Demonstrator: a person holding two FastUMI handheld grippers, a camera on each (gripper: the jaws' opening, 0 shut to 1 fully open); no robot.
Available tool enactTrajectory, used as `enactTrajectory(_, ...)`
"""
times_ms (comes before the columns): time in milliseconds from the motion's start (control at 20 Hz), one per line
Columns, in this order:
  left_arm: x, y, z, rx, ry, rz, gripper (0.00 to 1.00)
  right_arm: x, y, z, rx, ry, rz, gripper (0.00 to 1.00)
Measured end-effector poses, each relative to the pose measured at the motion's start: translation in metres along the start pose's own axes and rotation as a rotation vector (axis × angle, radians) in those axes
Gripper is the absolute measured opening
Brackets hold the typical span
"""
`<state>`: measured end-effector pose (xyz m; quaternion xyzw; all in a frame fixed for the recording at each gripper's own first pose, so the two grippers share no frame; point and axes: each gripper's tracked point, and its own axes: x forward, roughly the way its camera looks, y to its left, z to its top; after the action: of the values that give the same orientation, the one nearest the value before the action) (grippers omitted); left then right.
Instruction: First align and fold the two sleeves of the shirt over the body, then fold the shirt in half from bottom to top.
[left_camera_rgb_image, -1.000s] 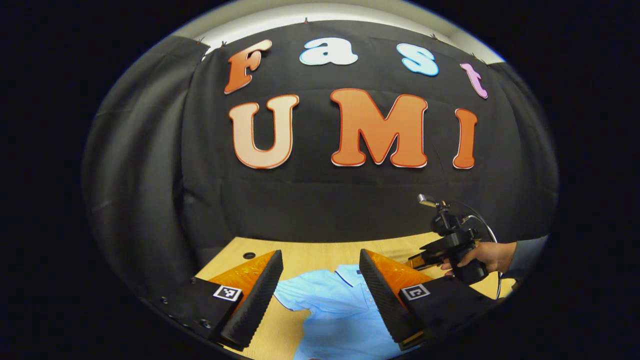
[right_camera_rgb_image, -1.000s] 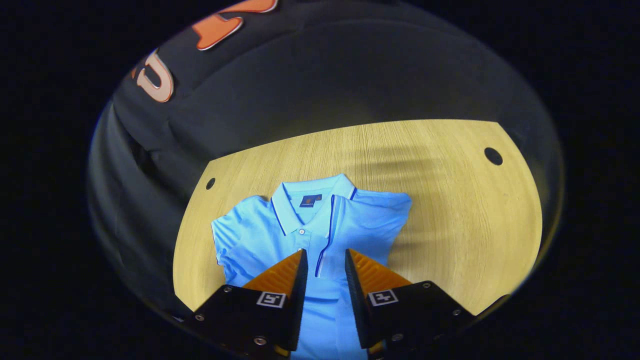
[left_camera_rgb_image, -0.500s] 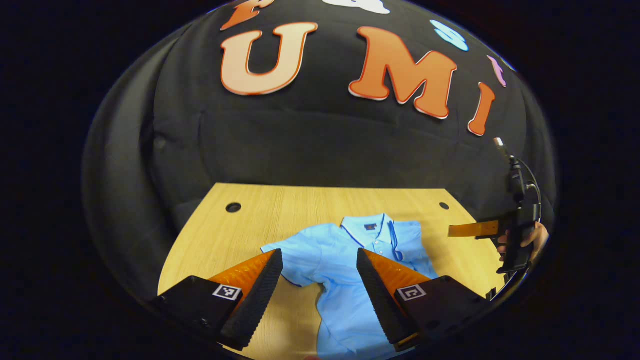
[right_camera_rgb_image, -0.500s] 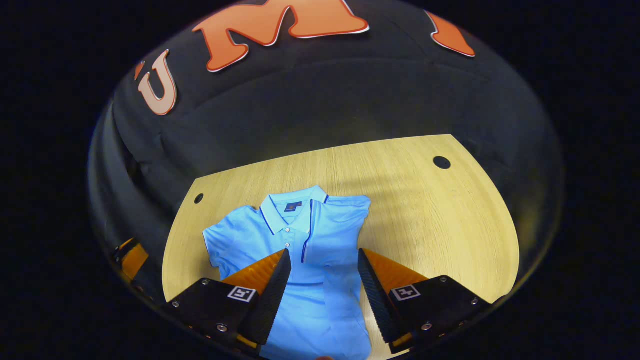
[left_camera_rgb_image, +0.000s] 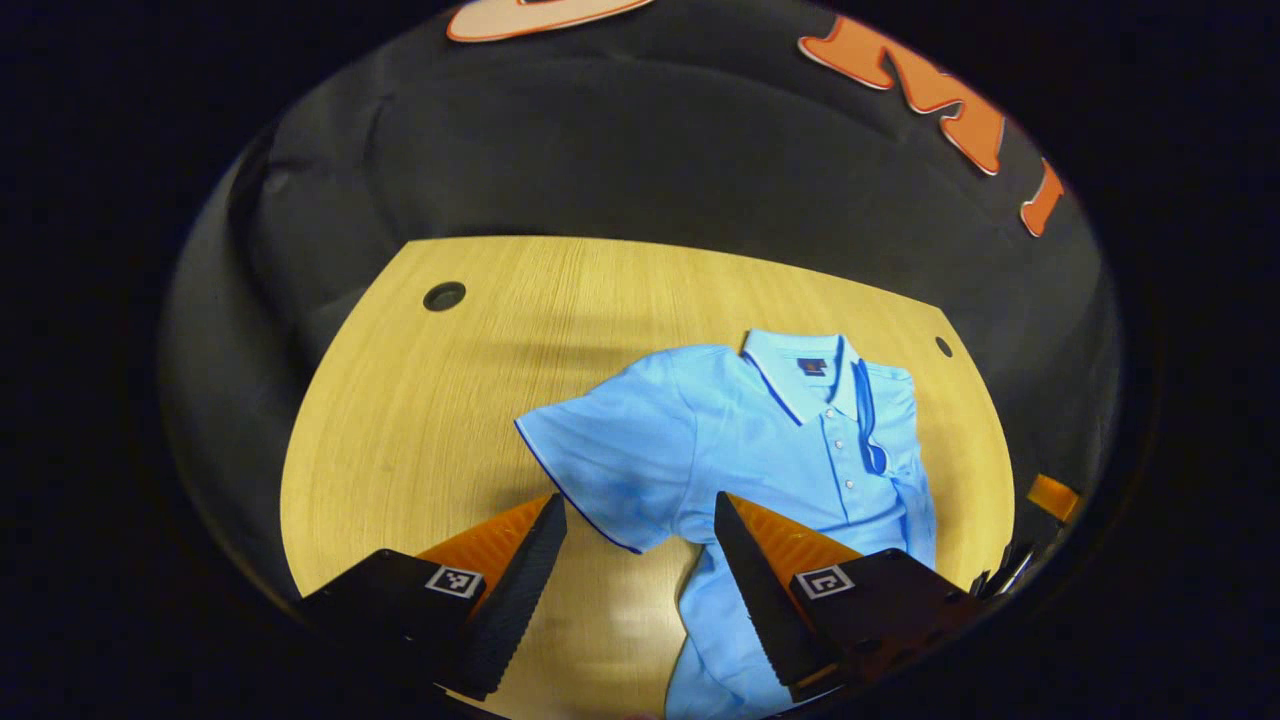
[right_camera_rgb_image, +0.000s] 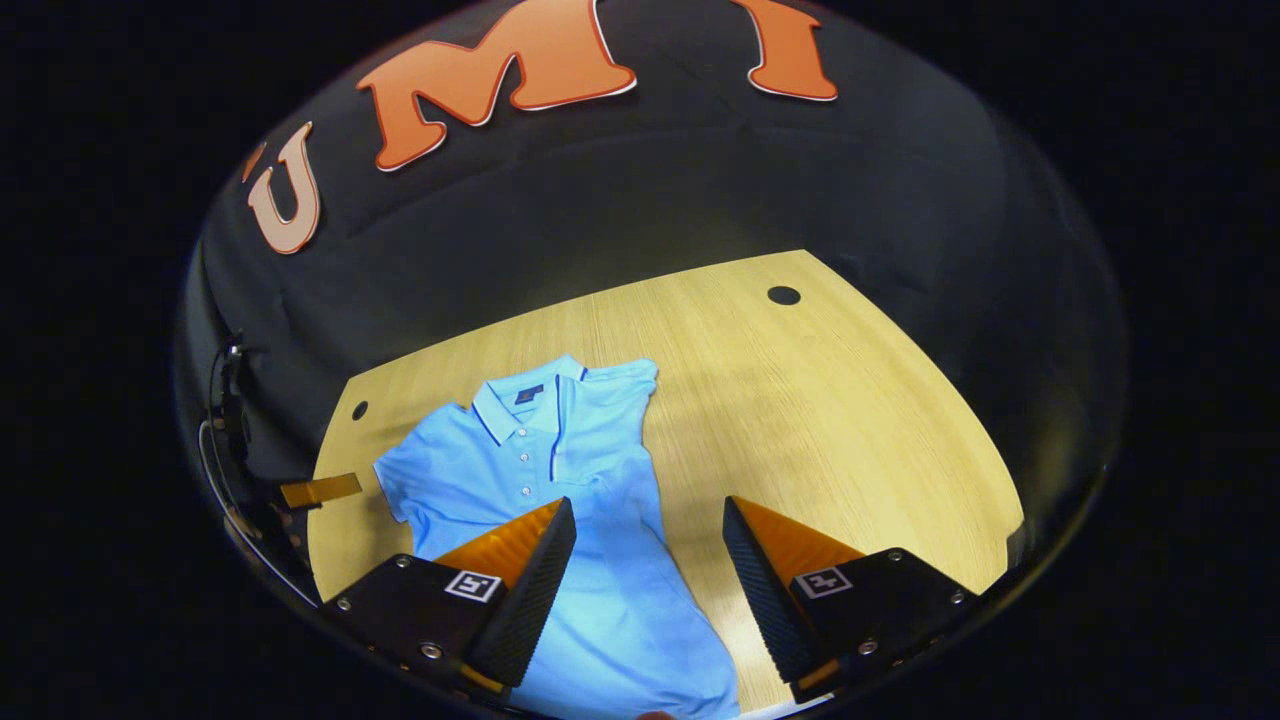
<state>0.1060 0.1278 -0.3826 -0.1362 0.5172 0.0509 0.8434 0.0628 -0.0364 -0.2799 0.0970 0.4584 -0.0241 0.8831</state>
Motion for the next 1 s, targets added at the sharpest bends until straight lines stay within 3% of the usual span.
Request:
enactTrajectory(600,0.079,0.045,-0.011,-0.065,0.216,0.192,0.96,-0.031,-0.031,-0.017,0.025,-0.029,-0.018,0.92)
enactTrajectory(750,0.087,0.039,-0.01,-0.068,0.229,0.181,0.94,-0.033,-0.038,-0.022,0.029,-0.026,-0.021,0.92)
enactTrajectory(1000,0.089,0.027,0.004,-0.062,0.207,0.139,0.13,-0.039,-0.044,-0.027,0.07,-0.026,-0.018,0.93)
